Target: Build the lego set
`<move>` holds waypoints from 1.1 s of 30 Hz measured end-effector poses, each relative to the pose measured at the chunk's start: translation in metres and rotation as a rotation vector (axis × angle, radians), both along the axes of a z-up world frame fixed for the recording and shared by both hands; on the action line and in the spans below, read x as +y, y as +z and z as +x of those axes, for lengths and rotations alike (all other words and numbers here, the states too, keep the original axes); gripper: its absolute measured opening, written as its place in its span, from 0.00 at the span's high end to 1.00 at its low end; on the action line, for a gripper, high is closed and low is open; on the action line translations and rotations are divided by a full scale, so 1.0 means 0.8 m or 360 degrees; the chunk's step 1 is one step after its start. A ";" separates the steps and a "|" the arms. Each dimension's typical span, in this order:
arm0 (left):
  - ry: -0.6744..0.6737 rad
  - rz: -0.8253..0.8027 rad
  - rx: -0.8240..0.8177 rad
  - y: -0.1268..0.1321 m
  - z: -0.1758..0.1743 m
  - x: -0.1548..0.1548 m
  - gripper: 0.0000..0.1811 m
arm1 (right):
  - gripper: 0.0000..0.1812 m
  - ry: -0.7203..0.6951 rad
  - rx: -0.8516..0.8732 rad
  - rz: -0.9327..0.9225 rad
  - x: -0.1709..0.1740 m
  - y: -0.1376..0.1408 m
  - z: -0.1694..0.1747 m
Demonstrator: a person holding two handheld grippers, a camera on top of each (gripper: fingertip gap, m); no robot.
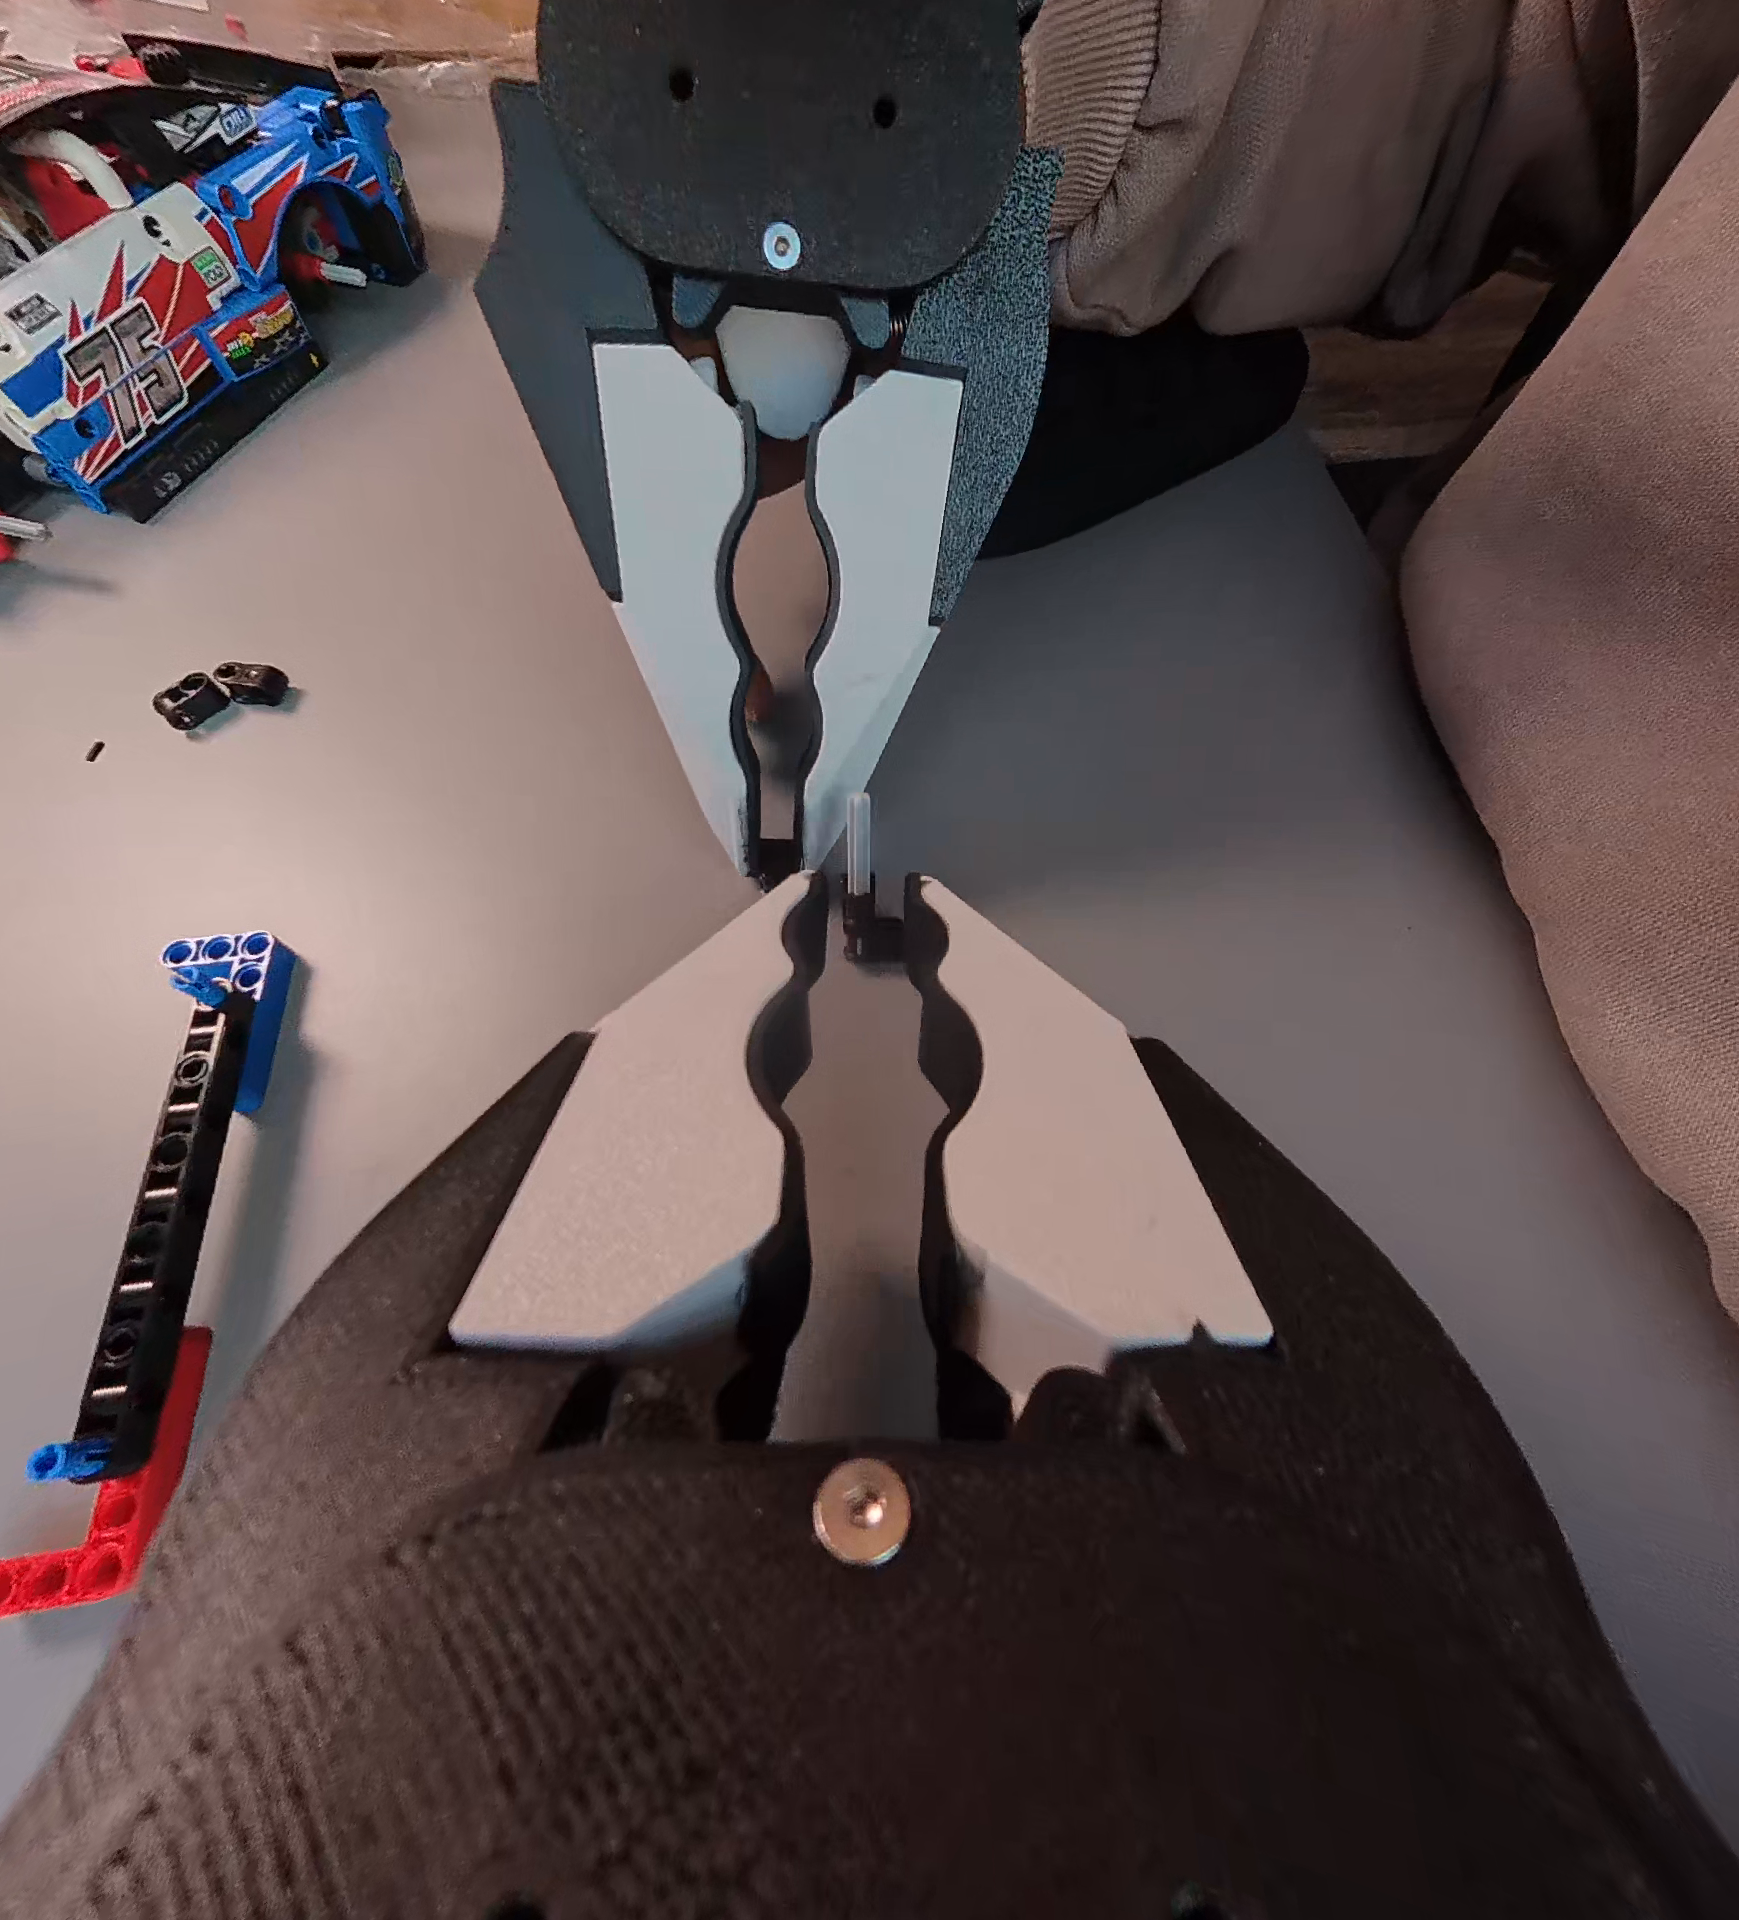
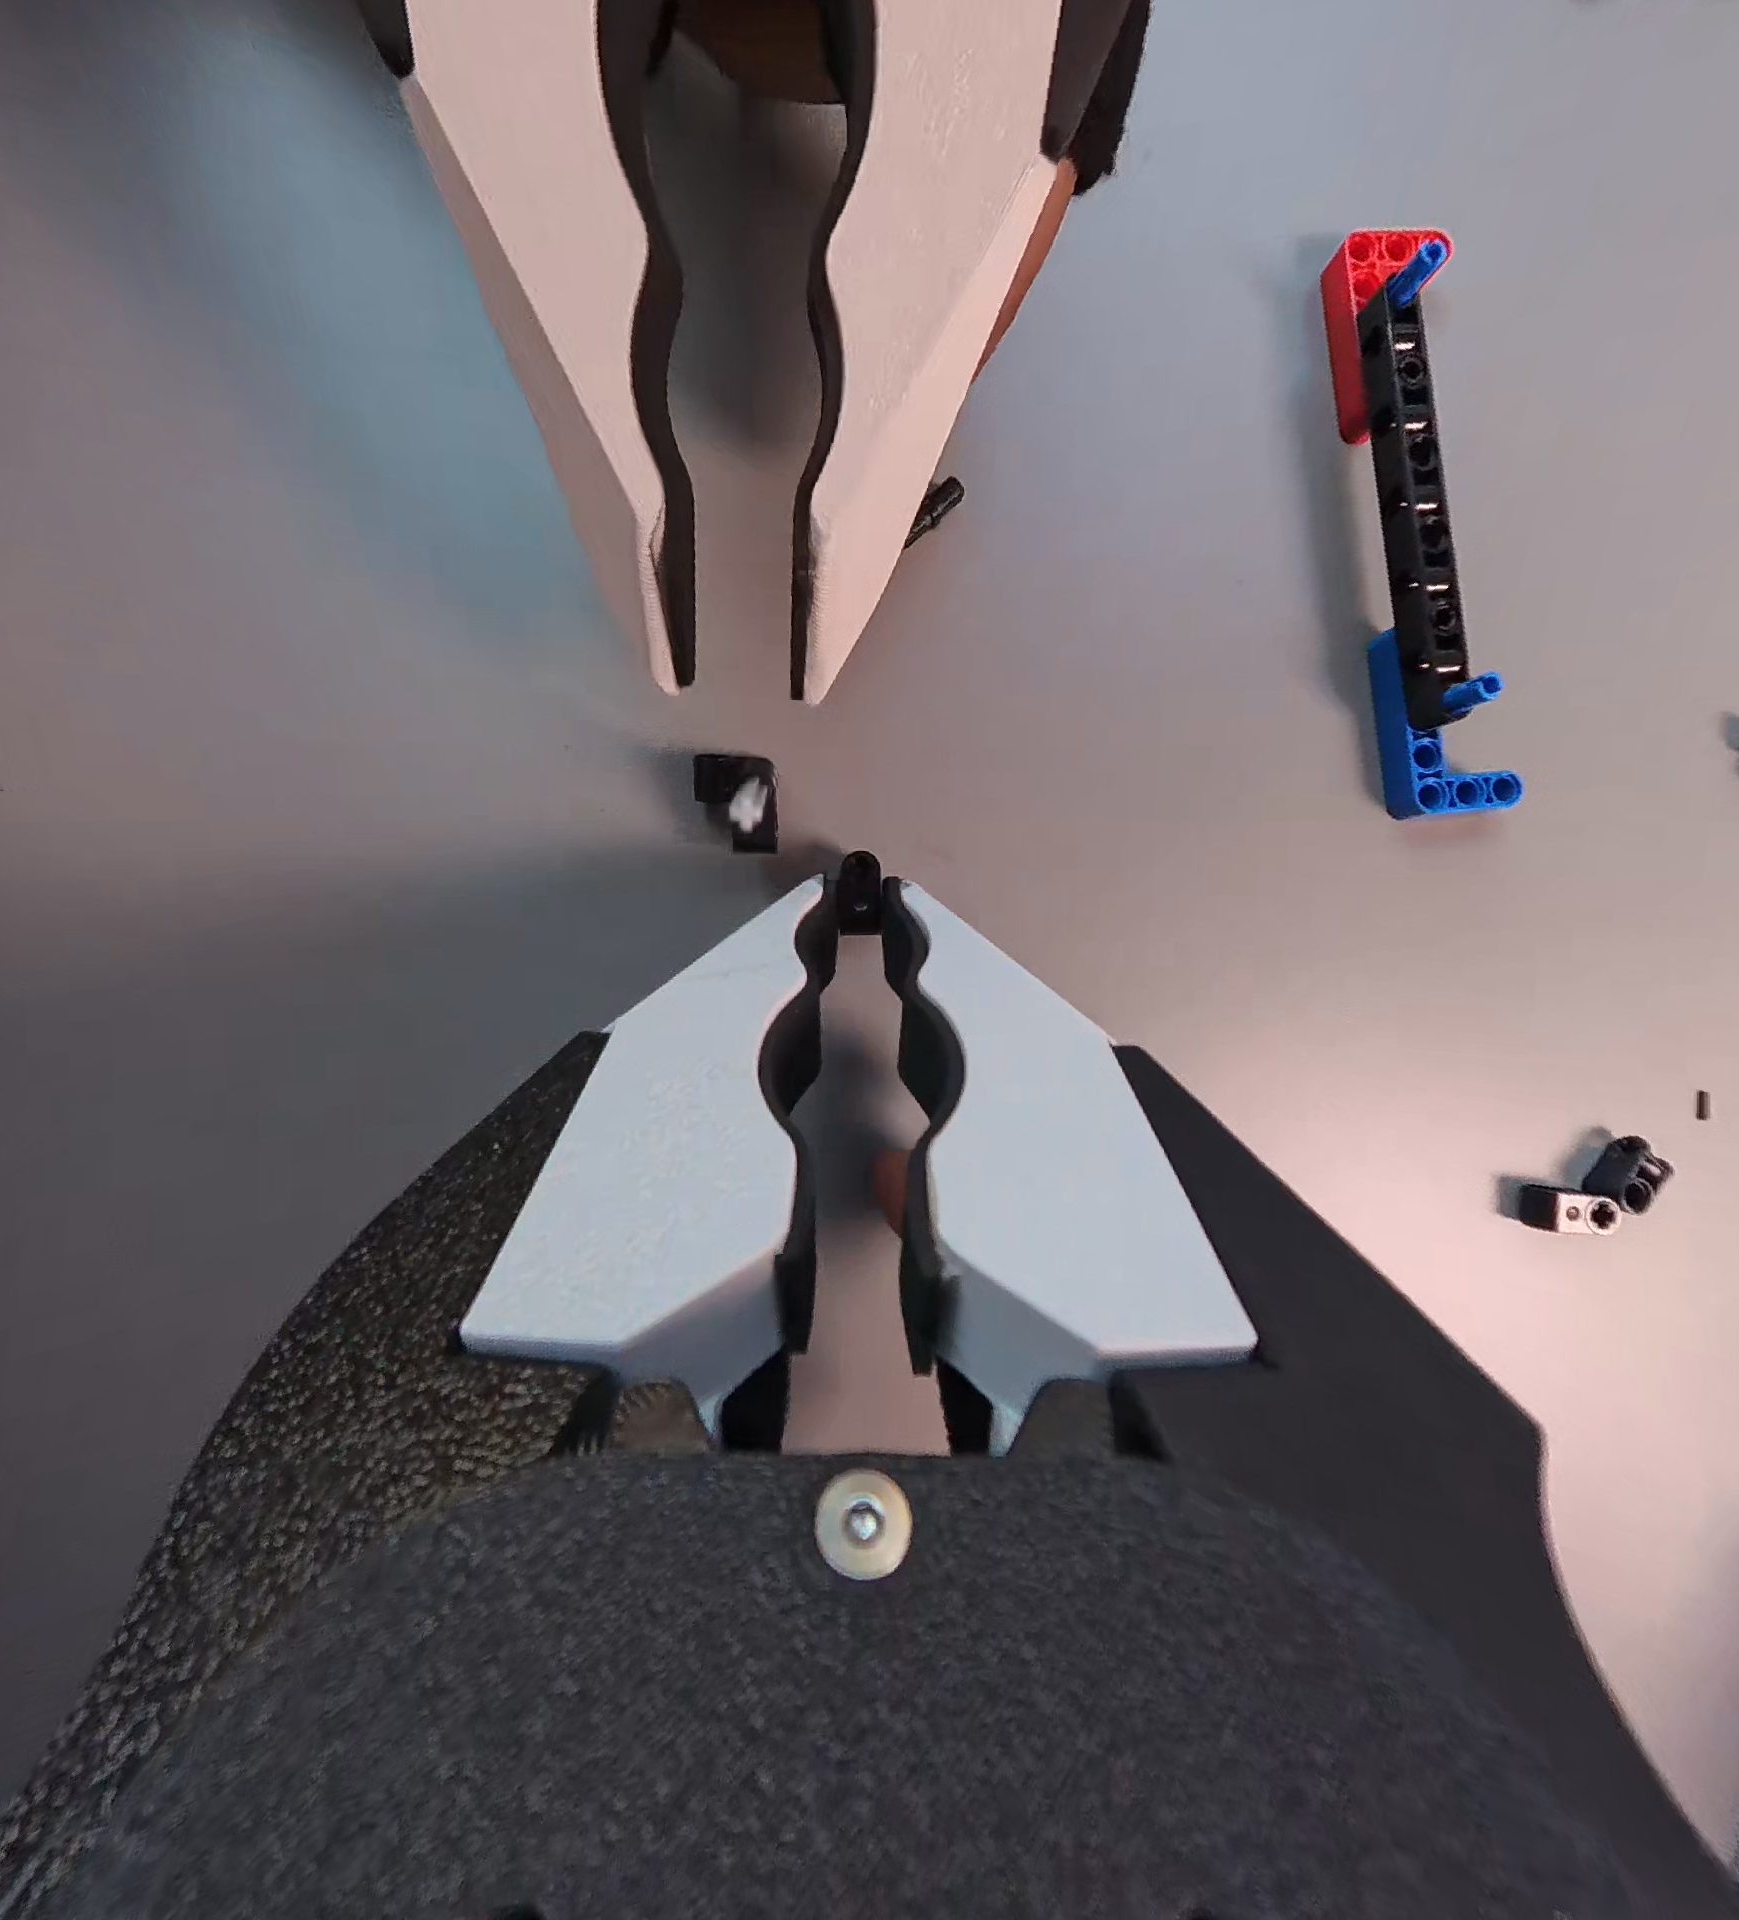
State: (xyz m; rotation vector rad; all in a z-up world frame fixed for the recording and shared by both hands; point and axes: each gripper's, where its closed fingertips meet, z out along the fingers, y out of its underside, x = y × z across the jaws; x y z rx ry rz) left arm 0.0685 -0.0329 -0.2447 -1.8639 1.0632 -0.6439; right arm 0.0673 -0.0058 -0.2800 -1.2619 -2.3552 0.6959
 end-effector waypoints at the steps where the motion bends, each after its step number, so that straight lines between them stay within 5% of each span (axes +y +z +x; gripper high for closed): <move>1: 0.0003 -0.0006 -0.0013 0.001 -0.002 -0.001 0.93 | 0.96 -0.0008 0.0001 0.0002 0.001 0.000 0.000; 17: -0.0082 -0.0072 0.0179 -0.027 0.012 -0.015 0.82 | 0.97 -0.0250 0.0144 -0.0112 0.017 0.017 0.020; 23: -0.0055 -0.0095 0.0306 -0.040 0.013 -0.005 0.95 | 0.97 -0.0247 0.0211 -0.0160 0.010 0.024 0.025; 33: 0.0357 -0.0704 -0.0217 -0.017 -0.017 0.006 0.95 | 0.90 -0.0130 0.0093 0.0159 0.006 0.002 0.030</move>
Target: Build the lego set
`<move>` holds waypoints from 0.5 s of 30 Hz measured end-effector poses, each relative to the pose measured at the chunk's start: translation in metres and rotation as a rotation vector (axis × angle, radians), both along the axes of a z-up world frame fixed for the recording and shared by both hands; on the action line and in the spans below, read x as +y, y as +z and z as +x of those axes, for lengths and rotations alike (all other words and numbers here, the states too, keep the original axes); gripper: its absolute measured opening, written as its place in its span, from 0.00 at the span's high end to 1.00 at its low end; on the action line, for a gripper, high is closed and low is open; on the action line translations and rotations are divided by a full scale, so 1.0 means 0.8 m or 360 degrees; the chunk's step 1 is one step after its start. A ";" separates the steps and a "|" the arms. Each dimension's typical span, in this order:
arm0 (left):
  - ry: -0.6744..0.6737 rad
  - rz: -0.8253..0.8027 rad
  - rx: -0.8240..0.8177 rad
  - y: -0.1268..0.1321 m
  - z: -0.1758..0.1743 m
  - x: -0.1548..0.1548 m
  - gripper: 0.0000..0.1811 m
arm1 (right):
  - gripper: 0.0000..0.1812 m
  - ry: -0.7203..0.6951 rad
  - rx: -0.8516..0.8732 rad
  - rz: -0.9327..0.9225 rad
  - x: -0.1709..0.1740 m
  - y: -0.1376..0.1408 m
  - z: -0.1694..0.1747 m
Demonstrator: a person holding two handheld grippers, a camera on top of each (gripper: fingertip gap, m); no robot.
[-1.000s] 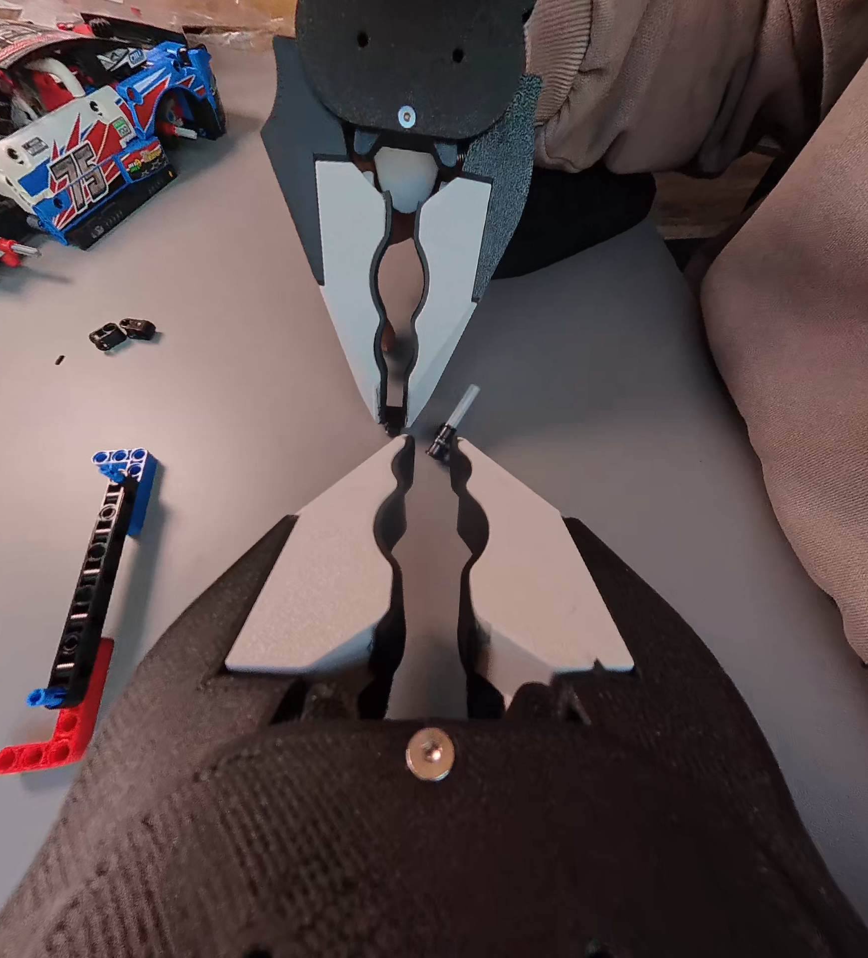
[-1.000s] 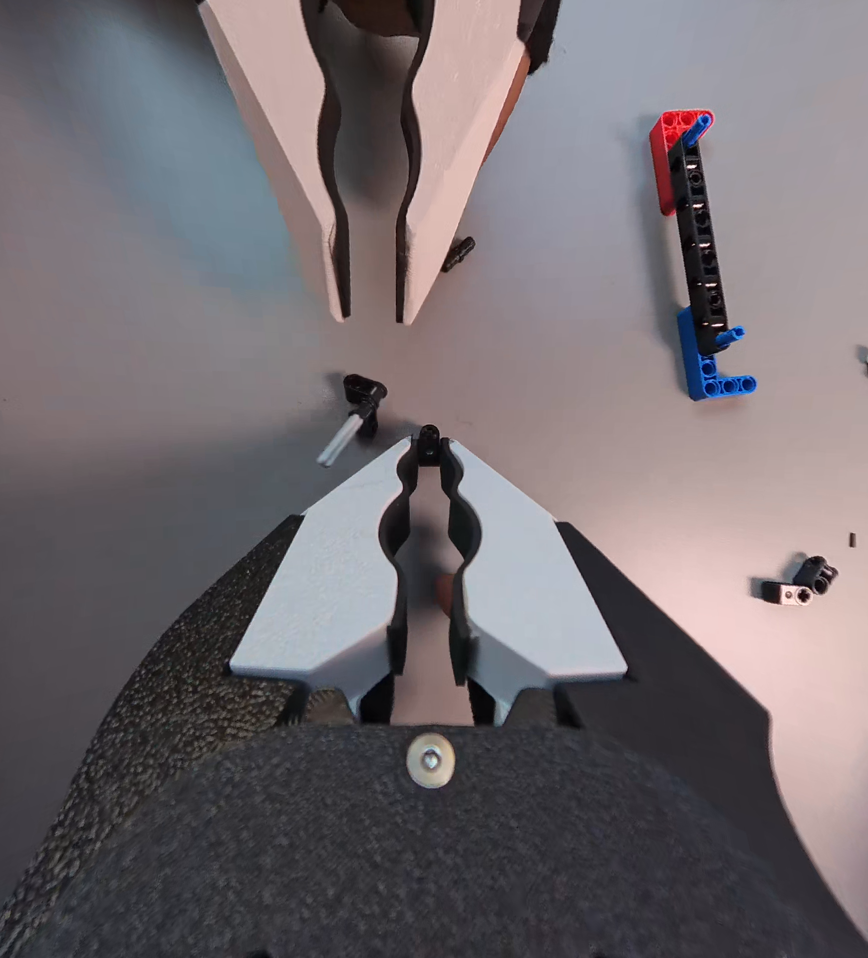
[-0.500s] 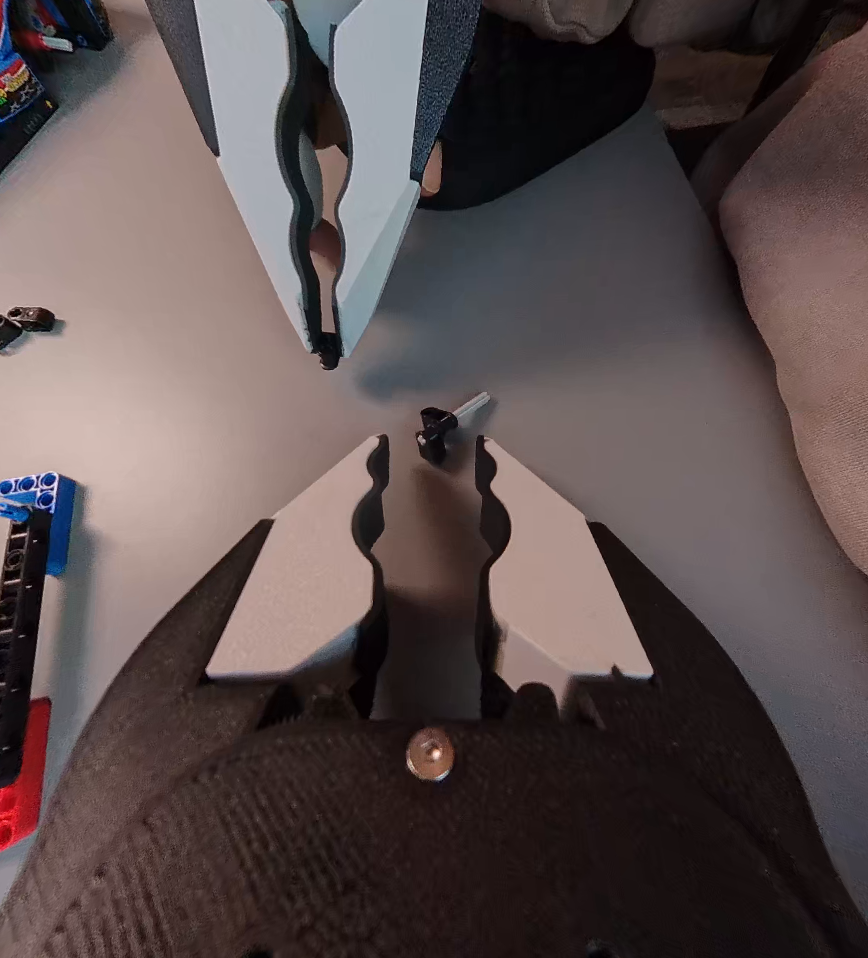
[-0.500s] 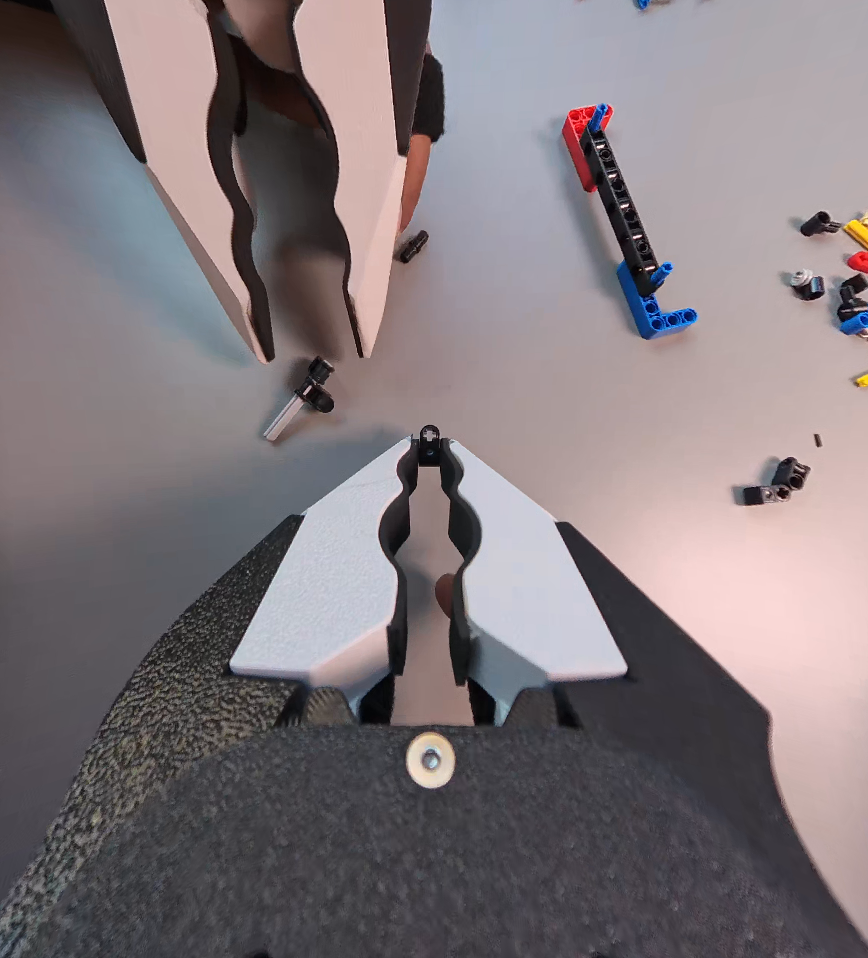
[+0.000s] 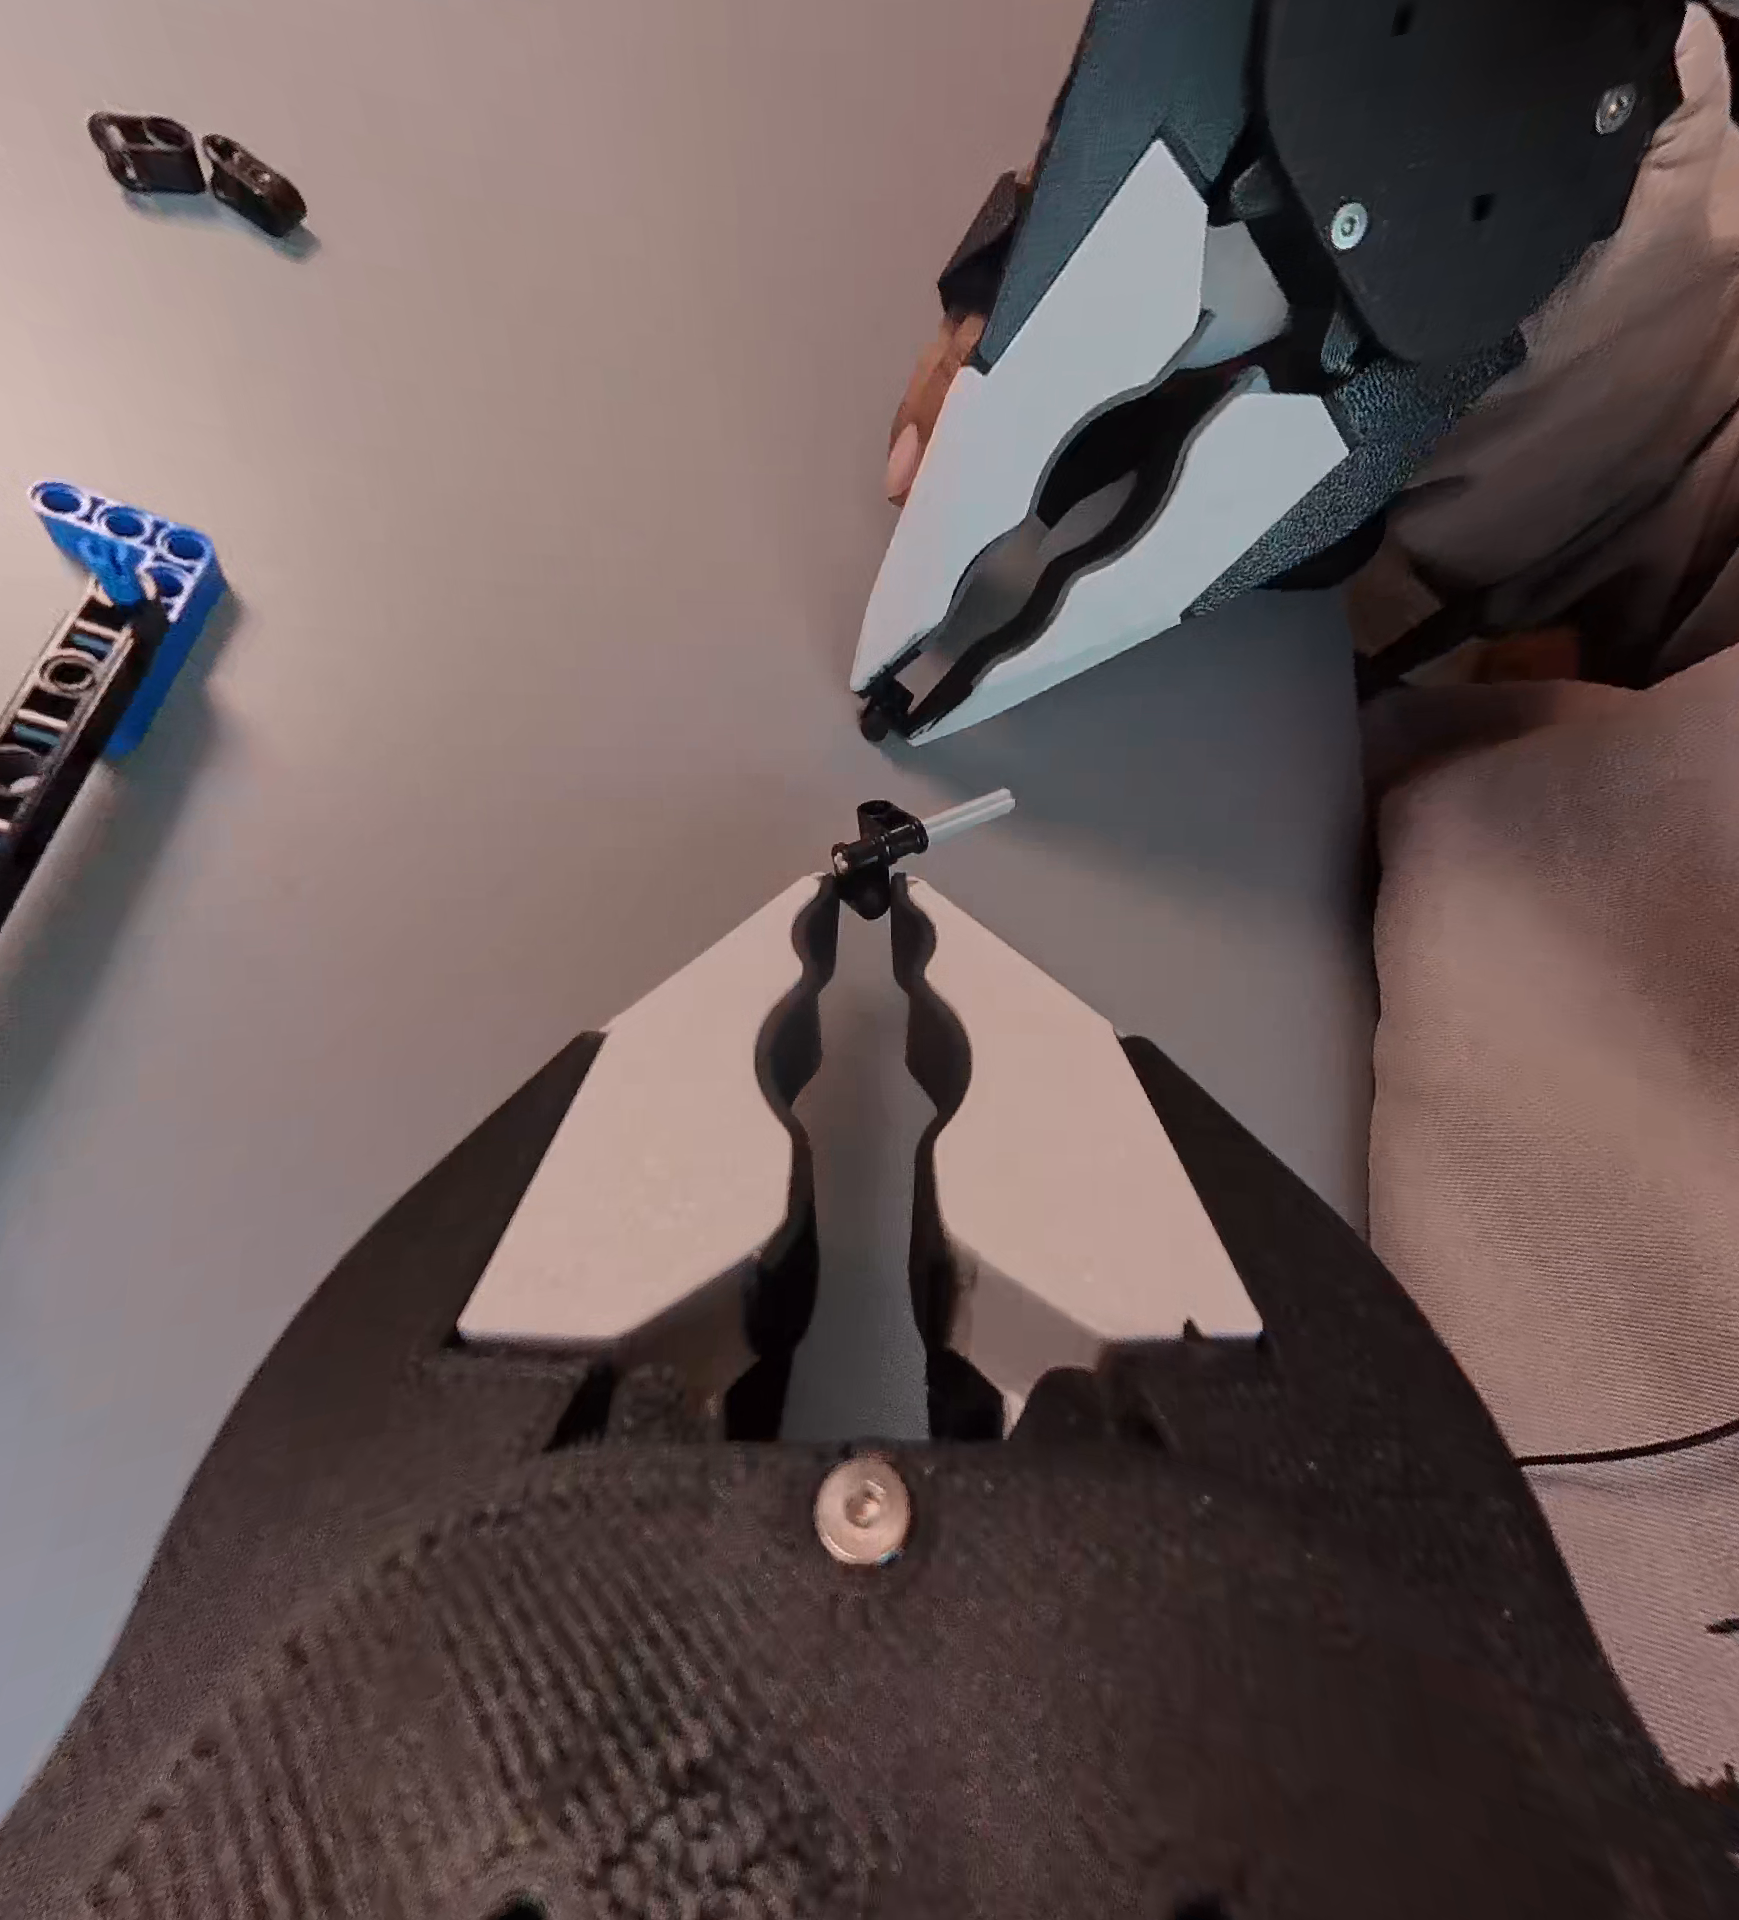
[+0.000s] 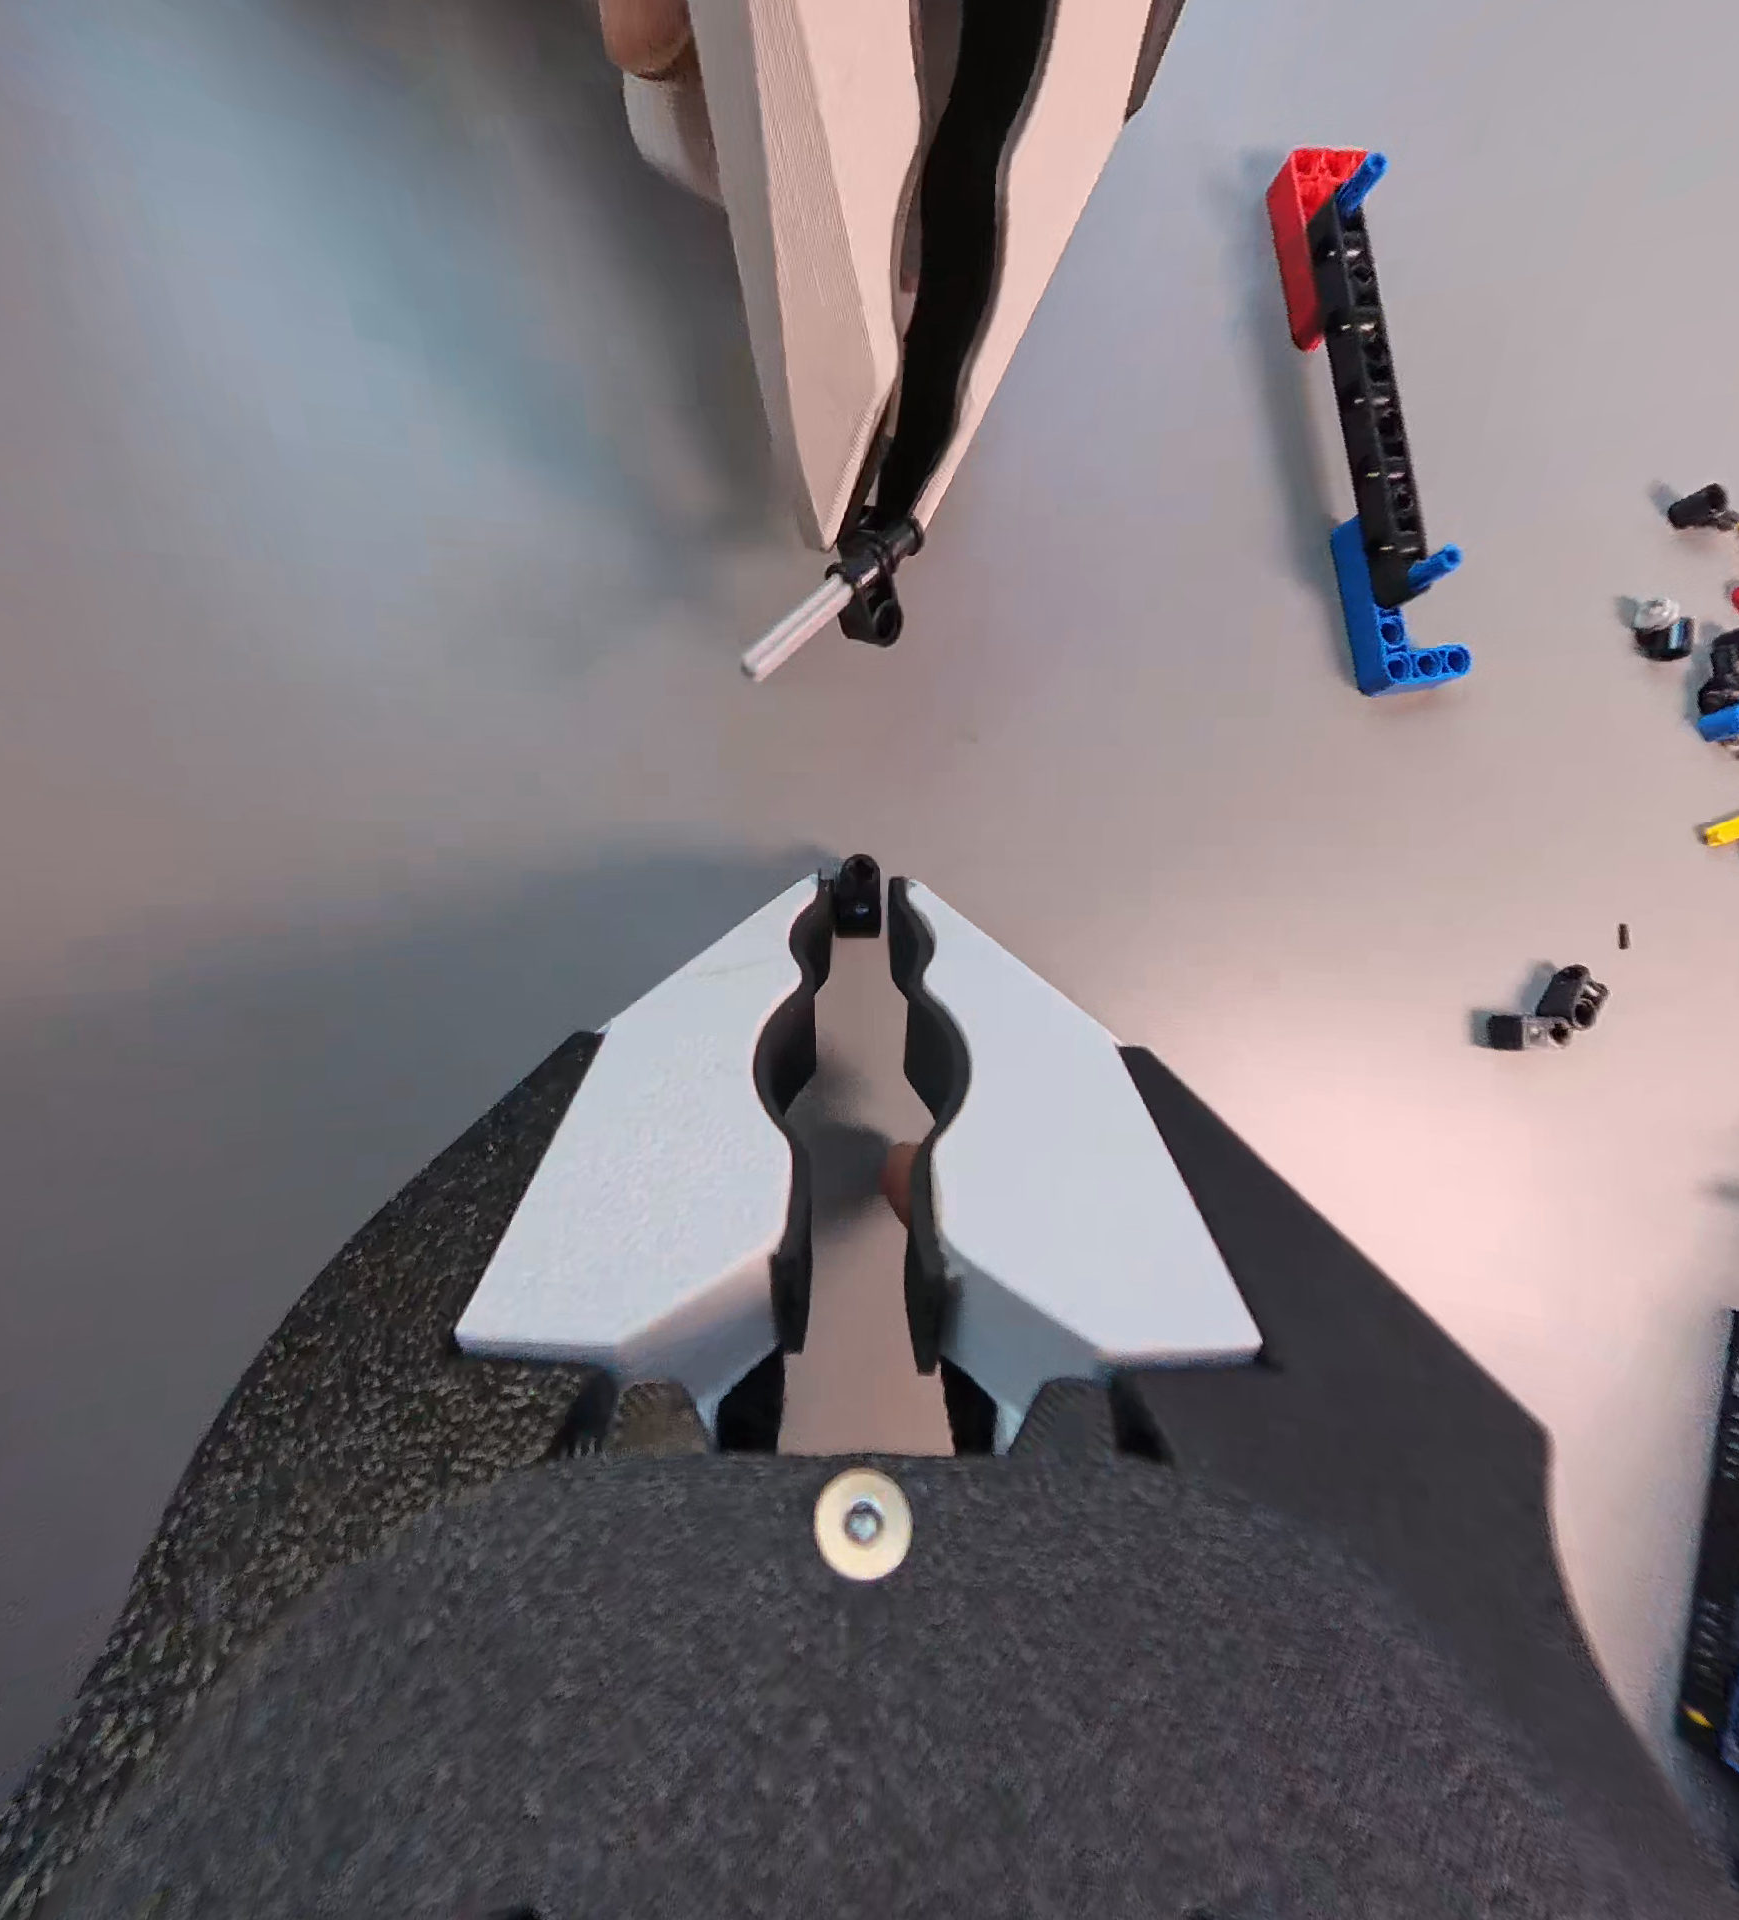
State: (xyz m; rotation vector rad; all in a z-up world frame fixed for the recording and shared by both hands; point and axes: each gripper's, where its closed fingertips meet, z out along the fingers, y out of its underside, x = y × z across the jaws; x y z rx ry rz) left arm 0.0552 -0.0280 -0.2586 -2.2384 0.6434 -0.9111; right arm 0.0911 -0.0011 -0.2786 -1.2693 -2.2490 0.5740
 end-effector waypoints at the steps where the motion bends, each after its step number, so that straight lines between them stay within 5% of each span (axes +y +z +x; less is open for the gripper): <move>1: 0.0021 -0.0033 -0.0024 -0.001 -0.003 0.000 0.95 | 0.89 0.0015 0.0003 0.0019 -0.001 0.001 -0.003; 5: 0.0093 -0.0119 -0.0098 -0.006 -0.010 0.000 0.96 | 0.83 0.0075 0.0130 0.0003 -0.014 0.028 -0.019; 11: 0.0155 -0.0161 -0.0262 0.008 -0.015 0.004 0.95 | 0.96 0.0097 0.0393 0.0310 -0.025 0.044 -0.056; 15: 0.0113 -0.0063 -0.0303 0.021 -0.018 0.000 0.91 | 0.98 -0.0030 0.0455 -0.0012 -0.023 0.058 -0.064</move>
